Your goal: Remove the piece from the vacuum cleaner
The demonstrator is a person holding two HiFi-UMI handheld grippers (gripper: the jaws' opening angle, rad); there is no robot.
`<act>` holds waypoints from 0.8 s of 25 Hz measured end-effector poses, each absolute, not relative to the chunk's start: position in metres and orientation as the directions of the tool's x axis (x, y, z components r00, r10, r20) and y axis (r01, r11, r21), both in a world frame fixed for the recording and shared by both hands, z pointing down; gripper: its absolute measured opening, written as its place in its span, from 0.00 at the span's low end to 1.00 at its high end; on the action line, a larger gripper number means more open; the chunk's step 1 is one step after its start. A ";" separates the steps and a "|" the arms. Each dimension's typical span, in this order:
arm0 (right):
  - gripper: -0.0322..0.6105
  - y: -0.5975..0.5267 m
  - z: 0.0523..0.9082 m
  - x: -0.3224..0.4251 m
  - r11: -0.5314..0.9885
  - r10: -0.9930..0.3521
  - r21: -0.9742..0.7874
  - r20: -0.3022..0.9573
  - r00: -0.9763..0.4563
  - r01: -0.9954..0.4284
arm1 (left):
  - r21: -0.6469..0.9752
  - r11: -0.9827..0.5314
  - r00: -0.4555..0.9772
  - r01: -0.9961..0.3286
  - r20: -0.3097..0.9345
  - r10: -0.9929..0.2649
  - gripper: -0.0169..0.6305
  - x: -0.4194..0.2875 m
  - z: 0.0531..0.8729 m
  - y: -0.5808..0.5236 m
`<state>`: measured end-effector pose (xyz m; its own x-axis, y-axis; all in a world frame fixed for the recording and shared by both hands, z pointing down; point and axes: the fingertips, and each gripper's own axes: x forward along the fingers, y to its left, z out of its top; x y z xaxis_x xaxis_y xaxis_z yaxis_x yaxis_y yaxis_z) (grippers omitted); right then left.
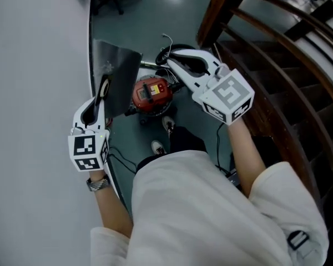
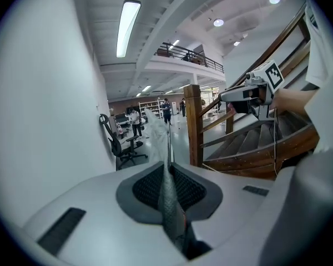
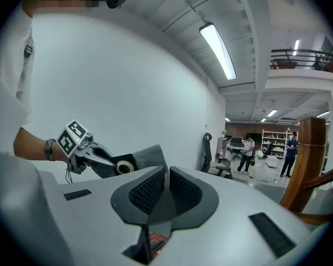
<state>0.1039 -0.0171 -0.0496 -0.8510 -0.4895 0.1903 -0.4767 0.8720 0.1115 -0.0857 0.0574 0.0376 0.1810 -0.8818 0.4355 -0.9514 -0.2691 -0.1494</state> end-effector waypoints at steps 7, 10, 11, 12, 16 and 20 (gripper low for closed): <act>0.12 -0.004 -0.093 0.107 0.847 -0.525 0.173 0.123 -0.842 -0.503 | -0.185 -0.274 0.198 -0.944 0.349 -0.916 0.07 -0.080 -0.016 0.060; 0.12 0.001 -0.117 0.102 0.843 -0.522 0.204 0.081 -0.849 -0.498 | -0.195 -0.266 0.203 -0.944 0.294 -0.934 0.07 -0.081 -0.043 0.063; 0.12 0.002 -0.124 0.100 0.841 -0.522 0.211 0.071 -0.850 -0.498 | -0.199 -0.262 0.202 -0.944 0.277 -0.939 0.07 -0.081 -0.052 0.064; 0.12 0.002 -0.131 0.099 0.838 -0.523 0.218 0.061 -0.850 -0.500 | -0.203 -0.256 0.200 -0.945 0.258 -0.945 0.07 -0.083 -0.062 0.065; 0.12 -0.001 -0.152 0.096 0.826 -0.533 0.236 0.034 -0.846 -0.511 | -0.203 -0.232 0.195 -0.951 0.185 -0.963 0.07 -0.087 -0.093 0.067; 0.11 -0.008 -0.157 0.097 0.819 -0.551 0.209 0.030 -0.834 -0.534 | -0.208 -0.230 0.202 -0.951 0.147 -0.968 0.07 -0.086 -0.111 0.066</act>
